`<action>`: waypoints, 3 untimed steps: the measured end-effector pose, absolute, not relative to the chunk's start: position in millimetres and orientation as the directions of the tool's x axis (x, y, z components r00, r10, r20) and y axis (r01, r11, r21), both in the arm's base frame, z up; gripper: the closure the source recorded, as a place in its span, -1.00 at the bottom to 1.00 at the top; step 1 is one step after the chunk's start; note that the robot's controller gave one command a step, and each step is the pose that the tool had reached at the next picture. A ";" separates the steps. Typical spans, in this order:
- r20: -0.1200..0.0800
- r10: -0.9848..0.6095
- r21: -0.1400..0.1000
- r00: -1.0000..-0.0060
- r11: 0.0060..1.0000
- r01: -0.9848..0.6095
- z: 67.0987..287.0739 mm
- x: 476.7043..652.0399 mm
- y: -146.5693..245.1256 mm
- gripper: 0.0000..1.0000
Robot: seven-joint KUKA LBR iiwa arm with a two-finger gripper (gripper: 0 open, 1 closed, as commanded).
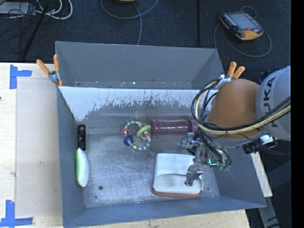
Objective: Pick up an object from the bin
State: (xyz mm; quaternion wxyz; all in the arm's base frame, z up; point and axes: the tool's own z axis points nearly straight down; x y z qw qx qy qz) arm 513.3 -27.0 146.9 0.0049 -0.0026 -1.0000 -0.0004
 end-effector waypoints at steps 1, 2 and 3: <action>0.002 0.004 0.000 -1.000 1.000 0.004 150.8 515.2 -27.0 -1.00; 0.001 0.047 0.001 -0.999 0.999 0.047 126.2 528.0 -29.8 -1.00; 0.004 0.124 0.001 -0.992 0.992 0.124 116.6 527.4 -29.7 -1.00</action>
Offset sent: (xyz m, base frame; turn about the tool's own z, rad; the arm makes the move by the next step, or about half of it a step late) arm 0.0188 -0.0035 -0.0292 0.0580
